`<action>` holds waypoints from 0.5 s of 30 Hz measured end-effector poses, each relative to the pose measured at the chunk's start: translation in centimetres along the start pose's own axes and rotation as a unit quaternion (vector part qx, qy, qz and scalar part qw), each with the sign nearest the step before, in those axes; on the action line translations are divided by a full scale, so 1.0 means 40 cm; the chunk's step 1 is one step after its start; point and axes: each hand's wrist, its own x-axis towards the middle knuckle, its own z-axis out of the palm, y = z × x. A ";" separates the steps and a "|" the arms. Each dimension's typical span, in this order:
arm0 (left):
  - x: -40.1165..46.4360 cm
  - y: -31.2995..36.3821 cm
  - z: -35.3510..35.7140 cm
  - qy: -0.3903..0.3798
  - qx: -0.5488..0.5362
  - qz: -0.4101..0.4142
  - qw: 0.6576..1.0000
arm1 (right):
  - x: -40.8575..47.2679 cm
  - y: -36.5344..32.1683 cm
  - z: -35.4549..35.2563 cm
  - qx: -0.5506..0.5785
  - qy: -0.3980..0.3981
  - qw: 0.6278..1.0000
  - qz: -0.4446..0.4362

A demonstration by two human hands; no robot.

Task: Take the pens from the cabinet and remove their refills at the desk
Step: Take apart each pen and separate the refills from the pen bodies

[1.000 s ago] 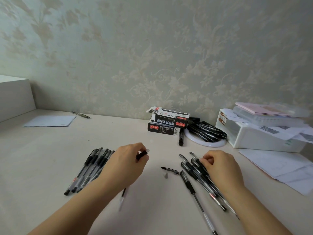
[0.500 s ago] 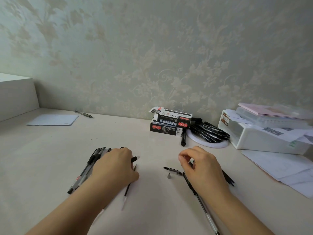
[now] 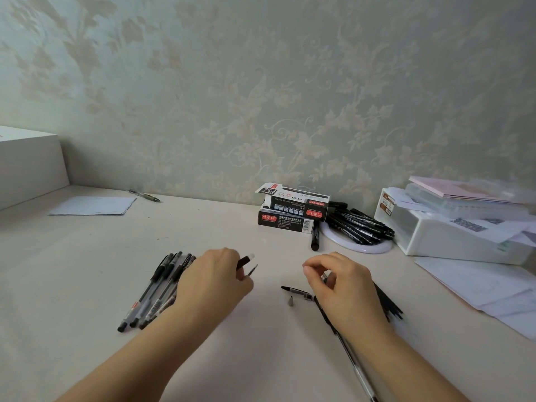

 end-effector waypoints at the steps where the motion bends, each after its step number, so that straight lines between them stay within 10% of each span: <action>1: -0.001 0.008 -0.003 0.018 -0.043 0.014 0.999 | 0.001 -0.007 -0.002 0.049 0.002 0.998 0.027; 8: -0.031 0.070 0.004 0.024 -0.251 0.136 0.958 | -0.007 -0.060 -0.001 0.382 -0.125 0.900 0.167; 15: -0.014 0.036 0.034 -0.007 -0.235 0.150 0.960 | 0.019 -0.026 -0.006 0.405 0.041 0.883 0.233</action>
